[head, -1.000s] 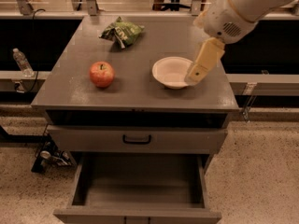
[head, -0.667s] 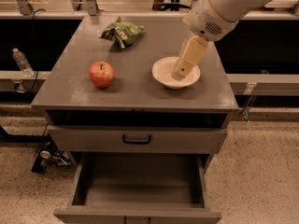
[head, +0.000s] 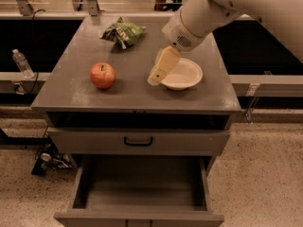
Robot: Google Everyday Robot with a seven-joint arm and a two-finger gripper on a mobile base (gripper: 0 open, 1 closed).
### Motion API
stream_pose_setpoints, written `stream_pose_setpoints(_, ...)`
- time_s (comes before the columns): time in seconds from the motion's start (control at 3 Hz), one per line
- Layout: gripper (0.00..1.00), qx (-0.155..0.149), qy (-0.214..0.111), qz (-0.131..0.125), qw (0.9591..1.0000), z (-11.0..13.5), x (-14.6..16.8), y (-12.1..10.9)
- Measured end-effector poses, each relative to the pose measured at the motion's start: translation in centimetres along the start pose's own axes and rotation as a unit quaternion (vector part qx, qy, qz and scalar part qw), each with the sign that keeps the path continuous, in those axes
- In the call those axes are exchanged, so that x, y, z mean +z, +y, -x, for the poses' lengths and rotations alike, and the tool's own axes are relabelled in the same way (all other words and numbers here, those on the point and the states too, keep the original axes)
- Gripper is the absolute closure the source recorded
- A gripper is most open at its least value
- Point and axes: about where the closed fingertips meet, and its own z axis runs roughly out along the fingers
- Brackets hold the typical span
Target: Place apple into middle drawer
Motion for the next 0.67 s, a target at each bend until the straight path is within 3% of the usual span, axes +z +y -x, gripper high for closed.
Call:
stream_pose_setpoints(0.33,0.00,0.000,0.000,0.000,1.0000,0.0,0.0,0.0)
stream_pose_setpoints(0.67,0.00,-0.004,-0.025,0.015,0.9996,1.7,2.5,0.9)
